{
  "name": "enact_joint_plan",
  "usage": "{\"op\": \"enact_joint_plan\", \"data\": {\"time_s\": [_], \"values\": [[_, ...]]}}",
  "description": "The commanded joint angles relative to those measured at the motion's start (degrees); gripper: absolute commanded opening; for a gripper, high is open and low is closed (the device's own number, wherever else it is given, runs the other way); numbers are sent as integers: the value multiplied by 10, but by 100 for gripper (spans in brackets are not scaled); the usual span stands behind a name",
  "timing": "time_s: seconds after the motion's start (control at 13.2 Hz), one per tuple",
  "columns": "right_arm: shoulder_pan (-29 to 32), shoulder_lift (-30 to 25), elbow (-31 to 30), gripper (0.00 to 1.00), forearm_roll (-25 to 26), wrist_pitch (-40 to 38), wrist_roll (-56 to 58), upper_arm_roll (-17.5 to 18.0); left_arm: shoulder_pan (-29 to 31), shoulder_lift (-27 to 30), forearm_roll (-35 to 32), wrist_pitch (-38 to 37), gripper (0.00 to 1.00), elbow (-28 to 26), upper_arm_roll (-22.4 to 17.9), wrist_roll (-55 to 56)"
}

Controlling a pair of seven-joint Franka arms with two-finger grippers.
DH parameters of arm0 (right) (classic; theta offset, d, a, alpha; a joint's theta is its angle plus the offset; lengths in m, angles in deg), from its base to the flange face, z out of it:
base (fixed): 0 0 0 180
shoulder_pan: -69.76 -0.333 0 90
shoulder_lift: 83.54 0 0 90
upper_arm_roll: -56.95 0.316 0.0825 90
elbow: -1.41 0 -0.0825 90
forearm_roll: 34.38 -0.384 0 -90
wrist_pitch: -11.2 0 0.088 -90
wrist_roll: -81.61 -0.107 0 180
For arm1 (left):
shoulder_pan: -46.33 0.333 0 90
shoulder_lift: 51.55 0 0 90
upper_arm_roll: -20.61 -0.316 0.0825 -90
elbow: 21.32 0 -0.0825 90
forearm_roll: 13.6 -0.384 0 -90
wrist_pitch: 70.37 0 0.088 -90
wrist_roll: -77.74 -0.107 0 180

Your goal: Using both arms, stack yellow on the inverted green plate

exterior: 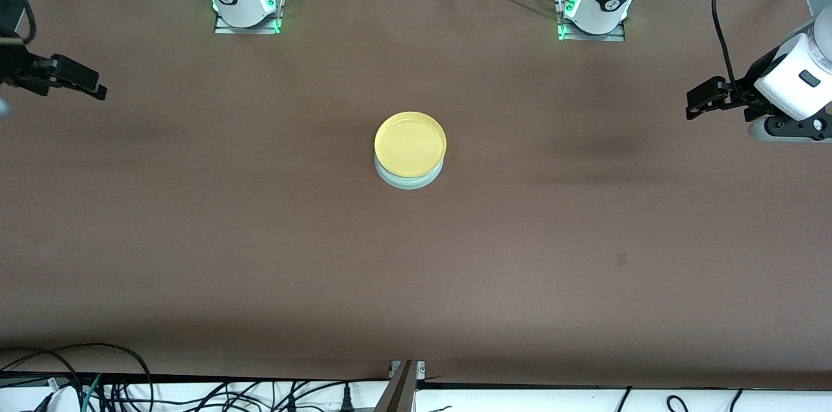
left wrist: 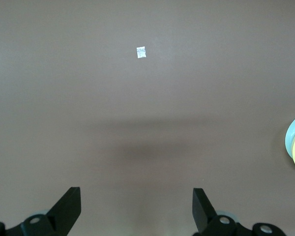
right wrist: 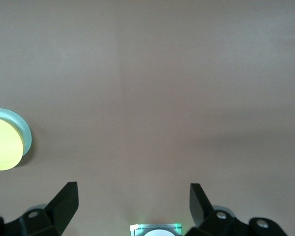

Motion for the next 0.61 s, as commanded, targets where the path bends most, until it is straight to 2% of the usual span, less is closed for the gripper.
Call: {"op": "enact_joint_plan", "data": {"time_s": [0.0, 0.53], "values": [[12, -15, -17, 100, 6, -8, 5, 8, 2, -3, -8, -7, 100, 12, 3, -7], [12, 4, -14, 100, 7, -14, 3, 4, 1, -3, -8, -7, 100, 12, 3, -7]]}}
